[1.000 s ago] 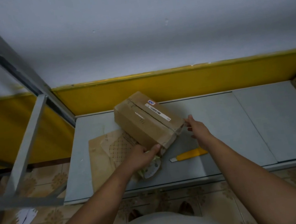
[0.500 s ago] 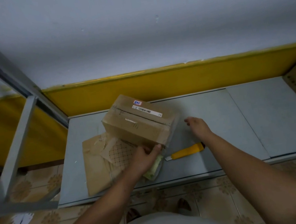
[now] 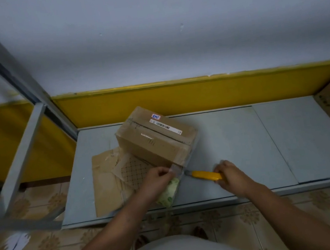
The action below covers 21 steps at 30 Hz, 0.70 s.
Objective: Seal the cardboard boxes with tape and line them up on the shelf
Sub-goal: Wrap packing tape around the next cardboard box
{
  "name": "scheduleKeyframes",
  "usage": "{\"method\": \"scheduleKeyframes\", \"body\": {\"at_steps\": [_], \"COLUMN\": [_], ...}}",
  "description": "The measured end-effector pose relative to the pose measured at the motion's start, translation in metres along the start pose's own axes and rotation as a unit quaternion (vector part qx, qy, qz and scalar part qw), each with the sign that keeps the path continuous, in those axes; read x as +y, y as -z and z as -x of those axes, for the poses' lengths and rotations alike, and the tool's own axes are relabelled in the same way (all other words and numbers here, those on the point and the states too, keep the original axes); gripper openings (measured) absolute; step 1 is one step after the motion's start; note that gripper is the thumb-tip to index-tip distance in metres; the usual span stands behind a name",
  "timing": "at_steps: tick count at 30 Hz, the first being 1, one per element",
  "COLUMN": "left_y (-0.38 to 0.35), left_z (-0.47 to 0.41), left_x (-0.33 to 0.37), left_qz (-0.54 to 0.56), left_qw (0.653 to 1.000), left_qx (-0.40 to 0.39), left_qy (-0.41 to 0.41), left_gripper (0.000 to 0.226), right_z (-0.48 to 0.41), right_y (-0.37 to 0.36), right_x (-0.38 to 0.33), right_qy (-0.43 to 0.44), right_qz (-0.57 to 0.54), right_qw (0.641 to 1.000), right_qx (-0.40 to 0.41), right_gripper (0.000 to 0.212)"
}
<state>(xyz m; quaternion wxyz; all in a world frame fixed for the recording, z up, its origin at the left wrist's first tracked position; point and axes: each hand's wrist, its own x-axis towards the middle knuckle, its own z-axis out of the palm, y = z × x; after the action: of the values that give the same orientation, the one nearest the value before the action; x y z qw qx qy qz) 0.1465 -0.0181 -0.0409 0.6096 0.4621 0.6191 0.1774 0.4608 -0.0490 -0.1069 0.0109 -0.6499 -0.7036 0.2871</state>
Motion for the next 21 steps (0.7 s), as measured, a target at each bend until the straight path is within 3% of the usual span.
{"method": "scheduleKeyframes", "body": {"at_steps": [3, 10, 21], "left_y": [0.001, 0.007, 0.001], "left_z": [0.003, 0.006, 0.013], "left_x": [-0.004, -0.007, 0.001], "left_qz": [0.031, 0.04, 0.008], "left_qw": [0.999, 0.998, 0.994], "left_qx": [0.012, -0.004, 0.035], "left_qy": [-0.009, -0.044, -0.106], "left_gripper": [0.032, 0.052, 0.029], "right_z": [0.032, 0.092, 0.064], "right_y": [0.014, 0.066, 0.078], "right_x": [-0.004, -0.066, -0.135], "right_qy": [0.021, 0.026, 0.026], "right_qz": [-0.07, -0.178, -0.074], "right_qw": [0.997, 0.979, 0.997], "right_qx": [0.015, 0.095, -0.009], "right_gripper": [0.008, 0.02, 0.029]}}
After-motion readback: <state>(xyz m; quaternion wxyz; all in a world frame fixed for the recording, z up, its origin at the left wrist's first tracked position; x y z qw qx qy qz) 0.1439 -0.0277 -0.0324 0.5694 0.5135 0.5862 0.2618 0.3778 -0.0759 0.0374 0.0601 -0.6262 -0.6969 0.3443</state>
